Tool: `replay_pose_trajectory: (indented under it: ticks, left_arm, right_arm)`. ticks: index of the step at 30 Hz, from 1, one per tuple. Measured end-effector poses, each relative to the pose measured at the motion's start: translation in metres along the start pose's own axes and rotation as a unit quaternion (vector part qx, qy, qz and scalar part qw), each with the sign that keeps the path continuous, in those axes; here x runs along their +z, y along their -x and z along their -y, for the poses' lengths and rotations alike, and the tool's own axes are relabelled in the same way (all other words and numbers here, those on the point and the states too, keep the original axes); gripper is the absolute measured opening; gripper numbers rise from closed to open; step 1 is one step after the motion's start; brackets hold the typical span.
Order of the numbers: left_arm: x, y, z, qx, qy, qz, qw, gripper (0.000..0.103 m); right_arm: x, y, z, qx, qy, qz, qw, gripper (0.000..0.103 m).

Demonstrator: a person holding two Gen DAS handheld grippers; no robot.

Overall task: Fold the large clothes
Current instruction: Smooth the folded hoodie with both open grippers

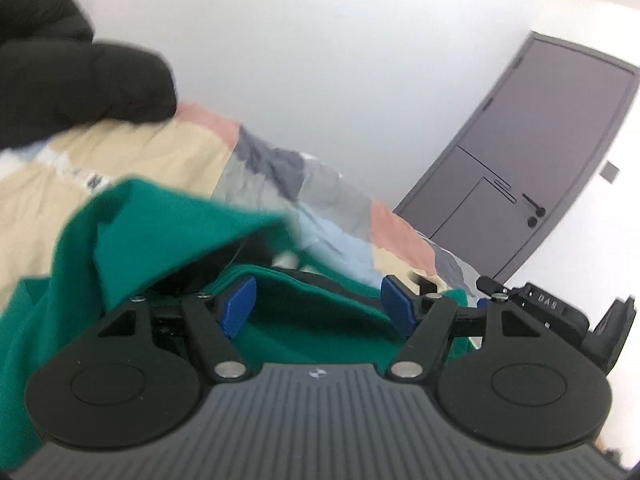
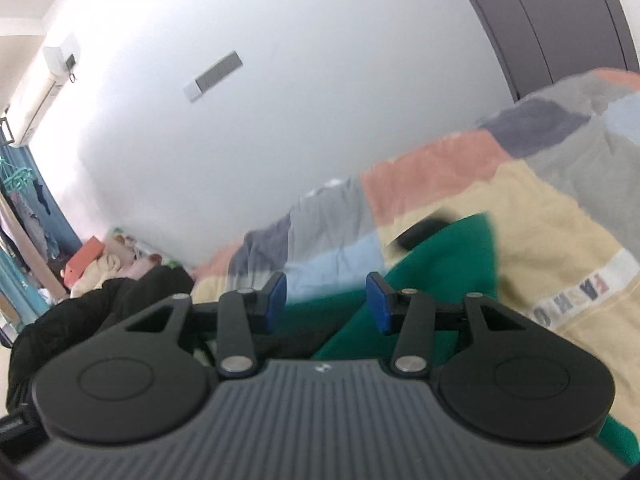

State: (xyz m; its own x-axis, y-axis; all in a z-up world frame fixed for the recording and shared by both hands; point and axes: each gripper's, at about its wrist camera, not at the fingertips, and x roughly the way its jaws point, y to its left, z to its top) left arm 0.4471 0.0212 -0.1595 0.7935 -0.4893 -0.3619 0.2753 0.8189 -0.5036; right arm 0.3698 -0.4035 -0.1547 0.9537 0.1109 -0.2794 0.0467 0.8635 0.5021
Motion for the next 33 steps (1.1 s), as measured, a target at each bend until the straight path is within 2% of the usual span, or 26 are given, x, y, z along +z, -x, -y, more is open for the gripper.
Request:
replay_pose_trajectory:
  ticks: [3,5,8,10,12,16,20,26,30,33]
  left_arm:
    - [-0.007,0.013,0.010,0.015,-0.031,0.005,0.9994,0.074]
    - [-0.016,0.019,0.014,0.030,-0.039,0.000,0.9988,0.074]
    - [-0.029,0.023,0.020,0.067,-0.062,-0.031,0.9953,0.074]
    - [-0.037,0.021,0.020,0.106,-0.077,-0.050,0.9901,0.074]
    - [-0.042,0.022,0.015,0.132,-0.068,-0.060,0.9872,0.074]
    - [-0.044,0.019,0.003,0.149,-0.049,-0.064,0.9856,0.074]
    - [-0.047,0.012,-0.011,0.142,-0.020,-0.076,0.9868,0.075]
    - [-0.052,-0.001,-0.014,0.139,-0.020,-0.085,0.9864,0.078]
    - [-0.054,0.006,-0.005,0.141,-0.033,-0.073,0.9868,0.078]
    - [-0.058,0.023,0.010,0.119,-0.050,-0.067,0.9894,0.078]
  right_arm:
    - [0.002,0.014,-0.013,0.021,0.000,-0.009,1.000,0.048]
    - [-0.002,0.021,-0.027,0.029,0.030,-0.030,0.999,0.048]
    - [-0.018,0.023,-0.040,0.012,0.078,-0.071,0.994,0.048]
    - [-0.031,0.020,-0.043,0.007,0.101,-0.101,0.990,0.048]
    - [-0.043,0.016,-0.045,-0.010,0.118,-0.133,0.984,0.048]
    - [-0.053,0.009,-0.044,-0.029,0.132,-0.153,0.979,0.048]
    - [-0.062,-0.006,-0.038,-0.036,0.130,-0.179,0.975,0.047]
    - [-0.076,-0.024,-0.038,-0.041,0.151,-0.202,0.967,0.047]
    - [-0.080,-0.022,-0.039,-0.044,0.157,-0.192,0.968,0.047]
    - [-0.076,-0.008,-0.038,-0.043,0.145,-0.184,0.971,0.047]
